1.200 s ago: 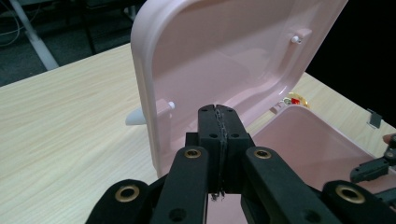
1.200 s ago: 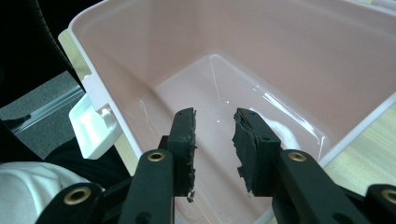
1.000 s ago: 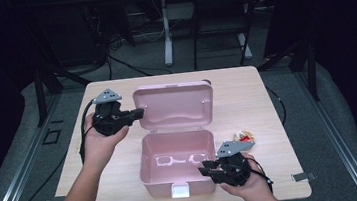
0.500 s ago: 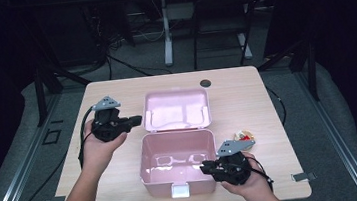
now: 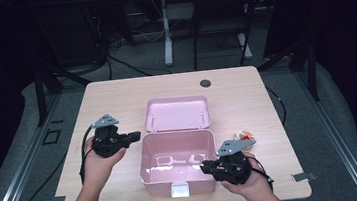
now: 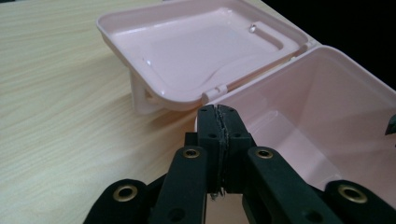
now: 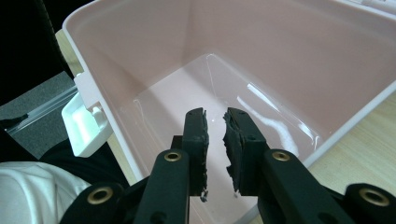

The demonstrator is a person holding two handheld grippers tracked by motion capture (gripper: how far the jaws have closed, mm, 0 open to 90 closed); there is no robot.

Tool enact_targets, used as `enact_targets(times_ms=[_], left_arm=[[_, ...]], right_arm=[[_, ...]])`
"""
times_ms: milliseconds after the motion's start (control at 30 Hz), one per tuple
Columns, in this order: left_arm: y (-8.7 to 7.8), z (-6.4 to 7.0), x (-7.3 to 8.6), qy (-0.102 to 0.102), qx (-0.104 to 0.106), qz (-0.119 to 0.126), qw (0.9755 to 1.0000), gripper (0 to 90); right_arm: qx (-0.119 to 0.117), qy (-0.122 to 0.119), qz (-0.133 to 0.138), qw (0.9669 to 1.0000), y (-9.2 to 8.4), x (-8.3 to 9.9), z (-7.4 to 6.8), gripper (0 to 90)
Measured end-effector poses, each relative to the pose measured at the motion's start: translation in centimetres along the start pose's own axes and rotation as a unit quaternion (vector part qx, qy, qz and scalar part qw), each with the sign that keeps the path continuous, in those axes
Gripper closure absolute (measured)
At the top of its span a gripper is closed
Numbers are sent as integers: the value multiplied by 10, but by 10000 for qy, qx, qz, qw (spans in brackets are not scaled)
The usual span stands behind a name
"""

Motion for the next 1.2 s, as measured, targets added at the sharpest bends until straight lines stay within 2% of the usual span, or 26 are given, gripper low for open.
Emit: enact_targets(times_ms=[133, 233, 300, 400, 533, 733, 833, 933, 1100, 1200], left_arm=[[1, -2, 8, -55, 40, 28, 10000, 839], [1, -3, 11, -18, 18, -23, 10000, 803], [0, -1, 12, -52, 47, 36, 10000, 771], [1, 0, 14, 6, 97, 55, 9999, 723], [1, 7, 18, 139, 167, 6, 9998, 675], [-1, 13, 21, 183, 213, -18, 9996, 609], [1, 13, 25, 104, 206, -32, 9997, 609], [4, 11, 28, 53, 154, -50, 9999, 596], [11, 6, 26, -18, 65, 27, 10000, 586], [16, 2, 23, -53, 32, 23, 10000, 587]], right_arm=[[-1, -7, -18, 10000, 0, 0, 0, 771], [-12, 12, -32, 10000, 0, 0, -1, 761], [-19, 17, -41, 10000, 0, 0, -1, 753], [-51, 25, -62, 10000, 0, 0, -2, 730], [-119, 60, -93, 9999, -1, -2, -5, 654], [-152, 48, 275, 9995, -12, -19, -7, 605], [-75, 62, 464, 9989, -19, -27, -3, 590], [61, 191, 555, 9983, -23, -31, 7, 584], [494, 523, 538, 9960, -21, -27, 27, 548], [737, 633, 385, 9945, -15, -21, 35, 528]])
Point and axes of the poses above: each handheld gripper's, and its own axes: y roughly forward along the jaws, x roughly out of its underside, z roughly to its right, the point moved 9 cm from there along y, roughly forward along the jaws, and after that the axes turned 13 degrees about x, right-handed, at the moved point
